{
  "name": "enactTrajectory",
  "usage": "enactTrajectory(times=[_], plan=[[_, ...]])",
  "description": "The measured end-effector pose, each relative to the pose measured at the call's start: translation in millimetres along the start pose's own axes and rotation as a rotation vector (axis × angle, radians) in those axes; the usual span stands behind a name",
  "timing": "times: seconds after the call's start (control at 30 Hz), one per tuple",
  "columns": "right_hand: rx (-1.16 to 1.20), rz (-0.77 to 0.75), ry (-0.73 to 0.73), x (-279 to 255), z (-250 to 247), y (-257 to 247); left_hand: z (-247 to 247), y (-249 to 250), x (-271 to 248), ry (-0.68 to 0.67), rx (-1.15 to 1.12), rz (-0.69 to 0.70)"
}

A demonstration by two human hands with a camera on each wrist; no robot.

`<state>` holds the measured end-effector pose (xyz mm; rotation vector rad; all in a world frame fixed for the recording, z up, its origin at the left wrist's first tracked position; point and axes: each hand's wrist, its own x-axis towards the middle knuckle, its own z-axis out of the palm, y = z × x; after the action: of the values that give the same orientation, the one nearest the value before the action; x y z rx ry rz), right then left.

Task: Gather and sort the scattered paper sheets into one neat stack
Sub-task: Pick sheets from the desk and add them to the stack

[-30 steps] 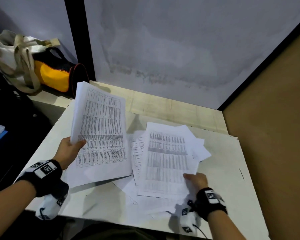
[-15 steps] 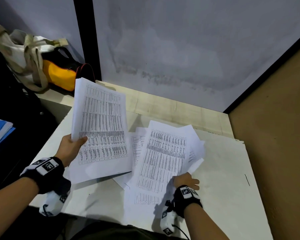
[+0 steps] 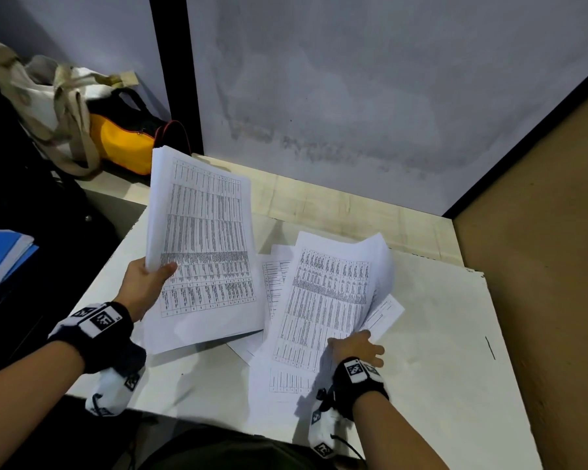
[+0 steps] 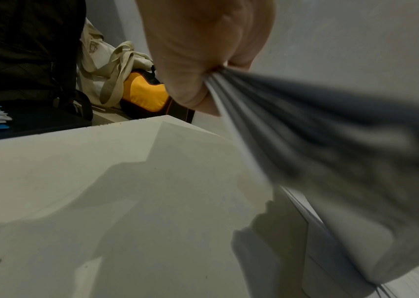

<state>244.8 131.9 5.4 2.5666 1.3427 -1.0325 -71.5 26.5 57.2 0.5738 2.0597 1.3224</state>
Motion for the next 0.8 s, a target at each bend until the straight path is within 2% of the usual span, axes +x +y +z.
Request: enactTrajectory(times=[0.1, 0.23, 0.3, 0.37, 0.43, 0.47, 0.6, 0.7, 0.8], plan=[[0.073, 0.0, -0.012, 4.2, -1.4, 1.0, 1.2, 0.8, -2.2, 0.004, -0.014, -0.003], [0.234, -0.092, -0.029, 15.0, -3.4, 11.9, 0.8, 2.3, -3.3, 0.0, -0.026, -0.005], [0.338, -0.026, -0.058, 18.8, -9.7, 16.0, -1.7, 2.4, -2.3, 0.0, -0.031, -0.001], [0.463, 0.013, -0.181, 23.5, -16.7, 18.2, -5.1, 2.7, -1.0, 0.005, -0.034, 0.001], [0.569, -0.025, -0.304, 25.9, -27.5, 19.6, -8.0, 3.6, 0.2, 0.01, -0.033, 0.004], [0.61, -0.072, -0.319, 28.5, -34.5, 21.5, -9.5, 3.2, 0.7, 0.017, -0.03, 0.003], [0.499, -0.31, -0.15, 39.7, -76.4, 26.1, -12.2, 1.7, 1.0, 0.041, -0.035, -0.011], [0.524, -0.372, -0.04, 46.1, -114.9, 29.4, -9.9, 2.6, -0.3, 0.051, -0.055, -0.017], [0.649, -0.412, -0.013, 52.3, -140.0, 35.9, -7.4, 2.9, 0.5, 0.046, -0.071, -0.023]])
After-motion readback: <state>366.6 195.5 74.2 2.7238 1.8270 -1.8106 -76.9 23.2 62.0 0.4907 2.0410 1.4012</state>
